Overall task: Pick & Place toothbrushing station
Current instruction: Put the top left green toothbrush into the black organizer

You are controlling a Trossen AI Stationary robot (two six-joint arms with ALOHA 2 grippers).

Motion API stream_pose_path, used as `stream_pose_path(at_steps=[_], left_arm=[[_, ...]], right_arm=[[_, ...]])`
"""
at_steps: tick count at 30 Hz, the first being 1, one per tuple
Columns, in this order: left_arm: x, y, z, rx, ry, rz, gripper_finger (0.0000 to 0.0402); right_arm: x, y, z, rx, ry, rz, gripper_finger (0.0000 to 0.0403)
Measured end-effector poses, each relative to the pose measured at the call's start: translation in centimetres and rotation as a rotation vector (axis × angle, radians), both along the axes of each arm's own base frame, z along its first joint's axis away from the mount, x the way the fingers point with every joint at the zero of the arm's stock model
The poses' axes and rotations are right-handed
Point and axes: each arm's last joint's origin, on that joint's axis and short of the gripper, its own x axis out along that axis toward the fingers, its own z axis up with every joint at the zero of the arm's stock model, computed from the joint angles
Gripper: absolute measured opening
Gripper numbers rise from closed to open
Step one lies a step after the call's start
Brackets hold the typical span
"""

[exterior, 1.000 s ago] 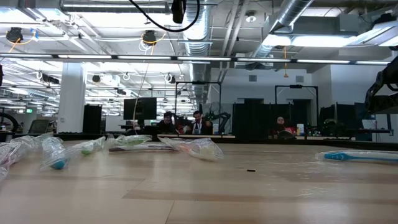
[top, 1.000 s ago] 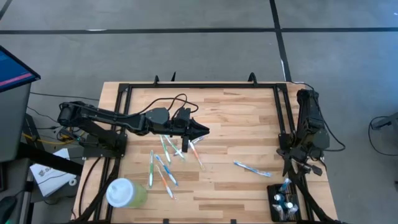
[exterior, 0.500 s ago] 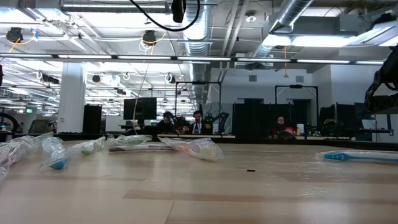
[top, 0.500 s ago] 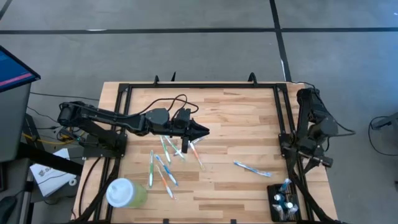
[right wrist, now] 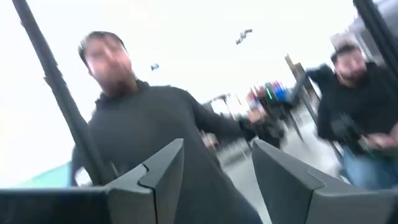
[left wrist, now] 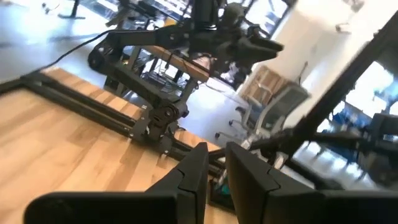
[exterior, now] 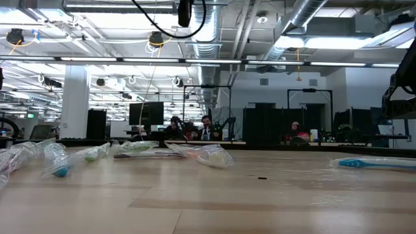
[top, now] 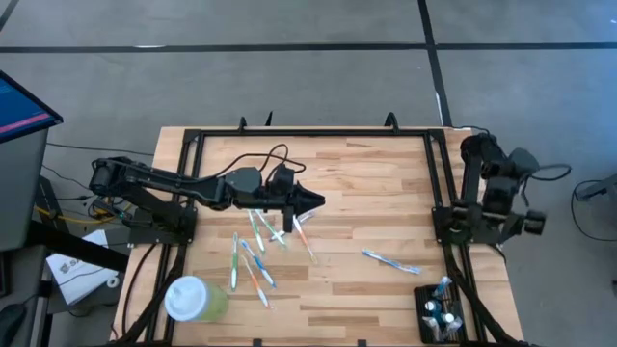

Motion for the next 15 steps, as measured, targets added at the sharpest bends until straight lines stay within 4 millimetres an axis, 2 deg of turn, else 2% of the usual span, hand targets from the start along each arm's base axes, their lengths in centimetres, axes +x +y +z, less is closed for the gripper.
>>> stream_pose_path(at_steps=[4,8,15], left_arm=[[0.0,0.3,0.0,-0.090,-0.006,0.038,0.0053],[0.0,0.3,0.0,-0.102,-0.007,0.040,0.0053],[0.0,0.3,0.0,-0.105,-0.007,0.040,0.0053]], right_arm=[[-0.3,-0.9,1.6,0.175,-0.042,0.007,0.0184],[-0.6,-1.8,2.8,0.336,-0.054,0.032,0.0189],[-0.4,-1.8,2.7,0.343,-0.029,-0.009,0.0188]])
